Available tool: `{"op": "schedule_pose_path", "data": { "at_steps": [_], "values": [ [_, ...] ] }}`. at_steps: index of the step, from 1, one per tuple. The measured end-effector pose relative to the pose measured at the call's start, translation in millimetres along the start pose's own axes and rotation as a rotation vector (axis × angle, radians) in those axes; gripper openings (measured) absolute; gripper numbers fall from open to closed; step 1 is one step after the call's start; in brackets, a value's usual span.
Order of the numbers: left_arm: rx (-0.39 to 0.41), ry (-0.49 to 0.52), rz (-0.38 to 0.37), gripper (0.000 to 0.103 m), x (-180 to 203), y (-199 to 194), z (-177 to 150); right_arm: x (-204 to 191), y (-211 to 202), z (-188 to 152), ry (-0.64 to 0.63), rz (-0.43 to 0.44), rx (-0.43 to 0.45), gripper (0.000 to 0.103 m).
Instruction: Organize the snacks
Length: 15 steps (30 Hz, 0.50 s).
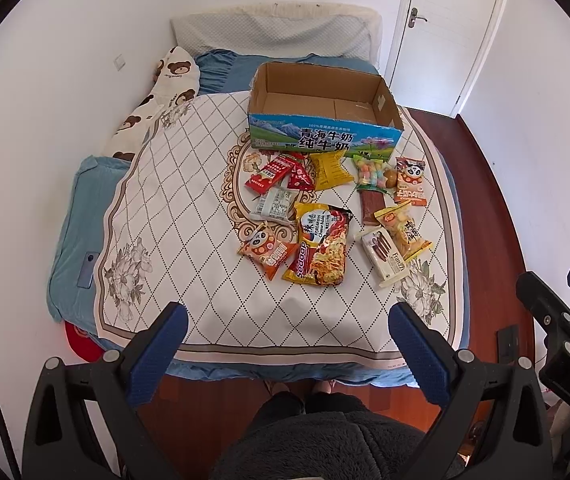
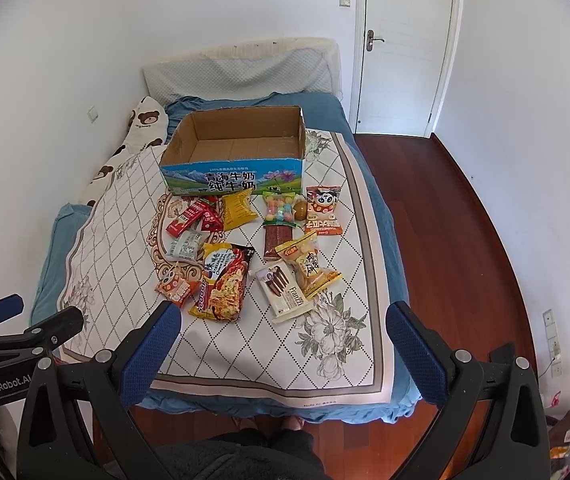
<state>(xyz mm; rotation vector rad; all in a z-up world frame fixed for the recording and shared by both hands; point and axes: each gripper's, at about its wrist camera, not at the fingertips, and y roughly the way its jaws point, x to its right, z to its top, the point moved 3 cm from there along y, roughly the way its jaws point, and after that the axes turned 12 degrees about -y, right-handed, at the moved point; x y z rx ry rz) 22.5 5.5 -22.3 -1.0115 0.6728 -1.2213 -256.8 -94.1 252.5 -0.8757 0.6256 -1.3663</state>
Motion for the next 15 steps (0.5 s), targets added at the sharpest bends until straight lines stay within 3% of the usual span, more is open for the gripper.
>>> {"op": "schedule_pose_path", "data": {
  "at_steps": [15],
  "values": [
    [0.002,-0.004,0.000,0.103,-1.6,0.3,1.2,1.2,6.3,2.3,-0.009,0.006,-0.006,0.103]
  ]
}}
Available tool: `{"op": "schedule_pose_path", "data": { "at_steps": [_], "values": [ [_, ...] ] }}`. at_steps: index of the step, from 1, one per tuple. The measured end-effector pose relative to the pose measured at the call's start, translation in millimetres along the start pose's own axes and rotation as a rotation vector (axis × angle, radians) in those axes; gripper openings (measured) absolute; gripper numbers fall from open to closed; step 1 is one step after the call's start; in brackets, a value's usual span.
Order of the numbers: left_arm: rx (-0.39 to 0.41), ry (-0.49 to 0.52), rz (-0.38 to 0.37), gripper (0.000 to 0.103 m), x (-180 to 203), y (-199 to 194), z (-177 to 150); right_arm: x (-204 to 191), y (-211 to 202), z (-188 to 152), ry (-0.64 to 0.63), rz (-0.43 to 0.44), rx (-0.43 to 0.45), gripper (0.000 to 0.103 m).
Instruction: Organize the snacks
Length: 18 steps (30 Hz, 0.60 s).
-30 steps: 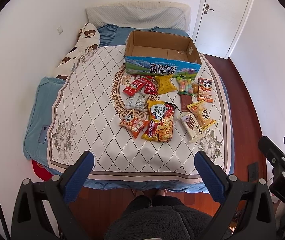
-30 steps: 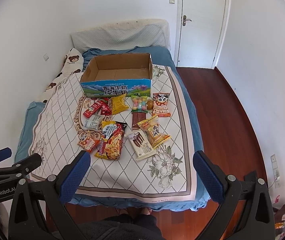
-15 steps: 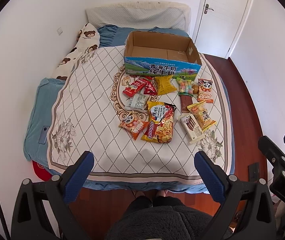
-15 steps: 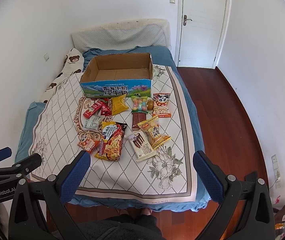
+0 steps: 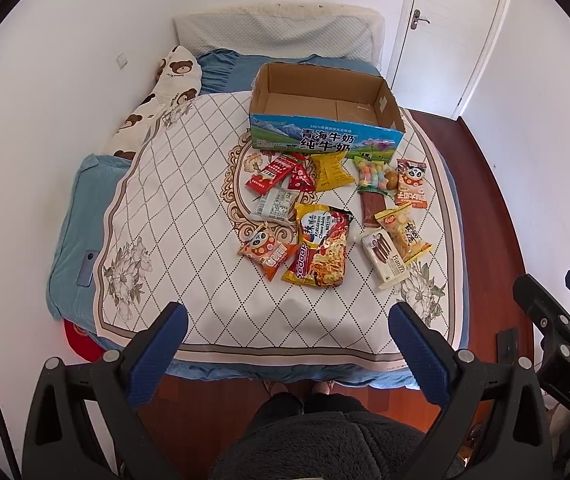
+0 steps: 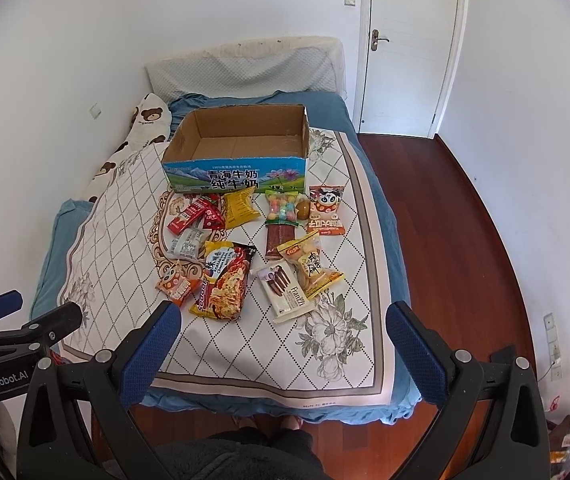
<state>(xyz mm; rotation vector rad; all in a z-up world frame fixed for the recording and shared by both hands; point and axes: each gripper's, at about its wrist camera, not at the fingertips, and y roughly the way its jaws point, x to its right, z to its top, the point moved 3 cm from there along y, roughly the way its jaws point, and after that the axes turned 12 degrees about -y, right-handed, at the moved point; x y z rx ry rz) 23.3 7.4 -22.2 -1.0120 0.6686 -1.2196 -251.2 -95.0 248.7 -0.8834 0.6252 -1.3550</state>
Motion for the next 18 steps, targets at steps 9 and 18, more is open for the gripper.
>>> {"op": "schedule_pose_path", "data": {
  "at_steps": [9,18],
  "values": [
    [0.009,-0.005,0.004,0.103,-1.5,-0.5,-1.5,-0.7,0.3,0.3,0.000,-0.001,0.003,0.103],
    [0.008,-0.007,0.004,0.103,-2.0,-0.5,-2.3,1.6,0.8,1.6,0.006,0.008,0.001,0.103]
  ]
}}
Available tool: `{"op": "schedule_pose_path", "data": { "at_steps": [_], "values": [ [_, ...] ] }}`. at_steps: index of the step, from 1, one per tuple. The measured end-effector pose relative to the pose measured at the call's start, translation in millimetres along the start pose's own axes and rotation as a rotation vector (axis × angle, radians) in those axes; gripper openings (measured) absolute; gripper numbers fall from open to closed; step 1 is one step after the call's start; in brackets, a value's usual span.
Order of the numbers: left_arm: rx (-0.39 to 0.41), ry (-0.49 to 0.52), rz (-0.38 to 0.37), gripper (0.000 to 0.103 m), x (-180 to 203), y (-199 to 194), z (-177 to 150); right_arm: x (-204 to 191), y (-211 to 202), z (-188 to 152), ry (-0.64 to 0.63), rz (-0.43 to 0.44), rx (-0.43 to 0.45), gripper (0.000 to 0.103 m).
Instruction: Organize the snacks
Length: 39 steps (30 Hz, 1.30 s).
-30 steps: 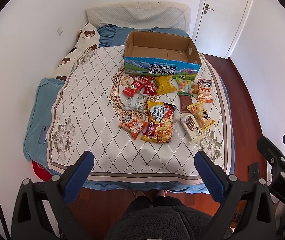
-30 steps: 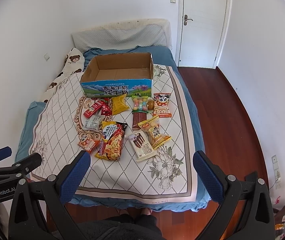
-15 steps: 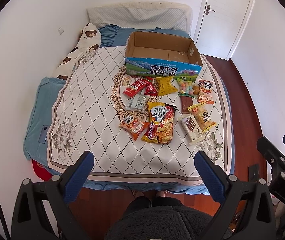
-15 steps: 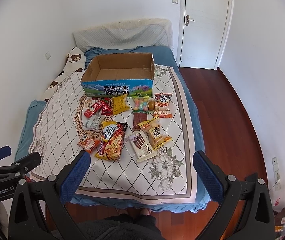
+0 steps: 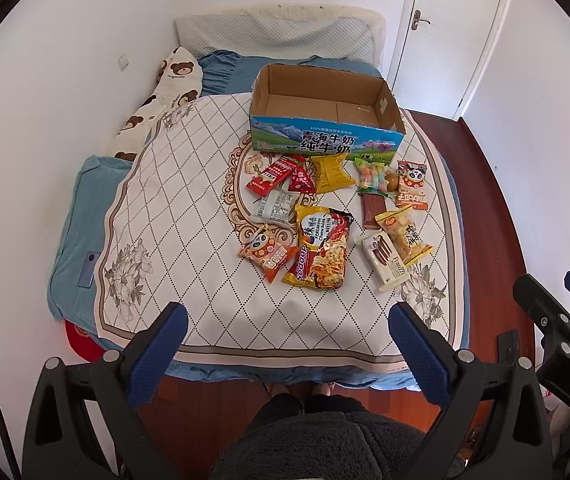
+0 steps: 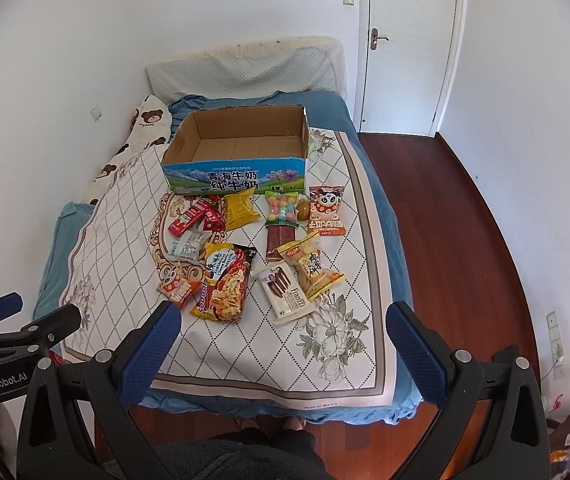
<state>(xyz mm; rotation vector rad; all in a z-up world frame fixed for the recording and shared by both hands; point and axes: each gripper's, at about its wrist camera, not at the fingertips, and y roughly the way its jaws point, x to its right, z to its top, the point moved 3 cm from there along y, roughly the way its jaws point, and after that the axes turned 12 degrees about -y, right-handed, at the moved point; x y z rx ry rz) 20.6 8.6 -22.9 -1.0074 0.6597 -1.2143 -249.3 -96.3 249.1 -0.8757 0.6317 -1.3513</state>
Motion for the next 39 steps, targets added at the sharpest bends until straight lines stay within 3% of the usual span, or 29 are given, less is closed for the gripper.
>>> {"op": "schedule_pose_path", "data": {
  "at_steps": [8,14,20,25,30,33,38,39],
  "values": [
    [-0.019,-0.009,-0.004,0.103,3,10,2,2,4,0,0.008,0.007,-0.008,0.103],
    [-0.100,-0.027,0.004,0.103,4,60,7,7,35,-2,0.041,0.044,-0.048,0.103],
    [-0.177,-0.014,0.078,0.103,4,137,19,24,99,-4,0.093,0.074,-0.119,0.103],
    [-0.269,0.043,0.077,0.103,24,206,30,48,172,-1,0.119,0.051,-0.181,0.103],
    [-0.363,0.079,0.078,0.103,47,278,38,49,254,0,0.082,0.140,-0.271,0.102],
    [-0.428,0.107,0.068,0.103,60,318,40,38,302,-8,0.051,0.217,-0.358,0.097],
    [-0.530,0.118,0.036,0.102,73,370,37,25,347,-25,0.033,0.292,-0.437,0.086],
    [-0.535,0.120,0.032,0.097,75,376,37,22,352,-27,0.028,0.303,-0.446,0.082]
  ]
}}
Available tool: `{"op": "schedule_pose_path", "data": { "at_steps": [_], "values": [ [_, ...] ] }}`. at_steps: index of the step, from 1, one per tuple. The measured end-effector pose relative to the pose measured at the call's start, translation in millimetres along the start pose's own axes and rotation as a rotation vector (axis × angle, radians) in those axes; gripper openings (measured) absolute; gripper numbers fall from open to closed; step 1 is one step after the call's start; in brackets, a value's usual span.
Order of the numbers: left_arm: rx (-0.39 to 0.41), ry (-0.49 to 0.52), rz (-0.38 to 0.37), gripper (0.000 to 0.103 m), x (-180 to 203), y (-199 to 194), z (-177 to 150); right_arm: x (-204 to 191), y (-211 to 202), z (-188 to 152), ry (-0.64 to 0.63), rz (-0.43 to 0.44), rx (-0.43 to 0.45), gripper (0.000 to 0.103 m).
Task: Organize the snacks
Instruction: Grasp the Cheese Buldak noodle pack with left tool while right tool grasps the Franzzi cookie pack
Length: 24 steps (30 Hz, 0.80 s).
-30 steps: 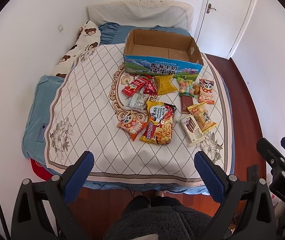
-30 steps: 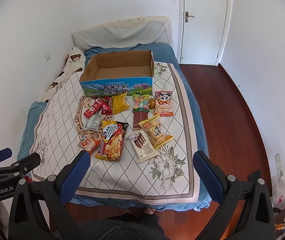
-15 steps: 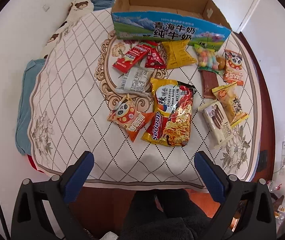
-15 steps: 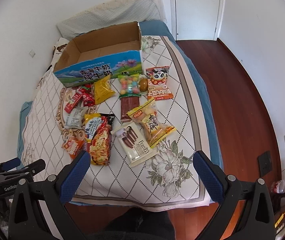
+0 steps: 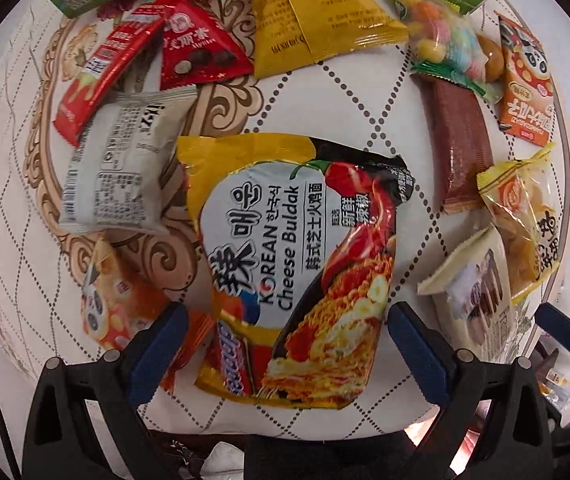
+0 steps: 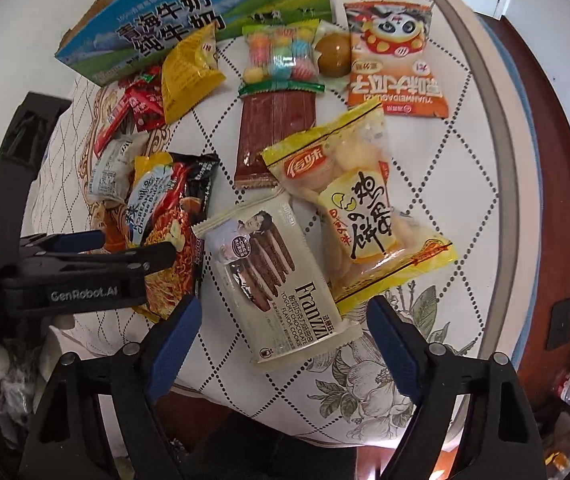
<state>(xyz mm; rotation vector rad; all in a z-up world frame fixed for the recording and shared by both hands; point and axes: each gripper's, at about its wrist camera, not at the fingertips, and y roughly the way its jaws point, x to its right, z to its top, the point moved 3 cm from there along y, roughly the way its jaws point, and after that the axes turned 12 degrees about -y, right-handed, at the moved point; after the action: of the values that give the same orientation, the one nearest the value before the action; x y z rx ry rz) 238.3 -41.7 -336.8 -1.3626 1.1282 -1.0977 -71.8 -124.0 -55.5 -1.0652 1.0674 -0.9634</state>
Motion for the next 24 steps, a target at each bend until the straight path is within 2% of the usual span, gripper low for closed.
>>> {"op": "schedule_pose_path", "data": {
  "at_steps": [1,3,7,9,12,14,18,22,24],
  "values": [
    [-0.005,0.004,-0.004,0.090,1,5,2,-1,5,1,-0.010,0.009,-0.007,0.081],
    [-0.019,-0.008,-0.011,0.085,1,13,4,-7,12,4,-0.044,0.016,-0.017,0.081],
    [0.008,-0.055,-0.031,0.084,-9,15,3,-17,32,13,-0.111,0.014,-0.050,0.081],
    [0.006,-0.108,-0.014,0.084,-25,10,-2,-21,44,18,-0.129,0.019,-0.074,0.081],
    [-0.010,-0.195,-0.021,0.084,-48,7,-7,-24,65,27,-0.142,-0.003,-0.098,0.073],
    [-0.025,-0.203,-0.043,0.086,-54,7,-6,-22,76,30,-0.096,-0.006,-0.107,0.070],
    [-0.068,-0.137,-0.060,0.087,-58,6,-6,-18,89,32,0.074,-0.011,-0.125,0.069],
    [-0.130,-0.048,-0.084,0.087,-55,9,-3,-6,92,25,0.304,0.130,-0.110,0.070],
    [-0.155,-0.022,-0.107,0.087,-48,13,-1,-6,97,29,0.298,0.138,-0.130,0.070]
  ]
}}
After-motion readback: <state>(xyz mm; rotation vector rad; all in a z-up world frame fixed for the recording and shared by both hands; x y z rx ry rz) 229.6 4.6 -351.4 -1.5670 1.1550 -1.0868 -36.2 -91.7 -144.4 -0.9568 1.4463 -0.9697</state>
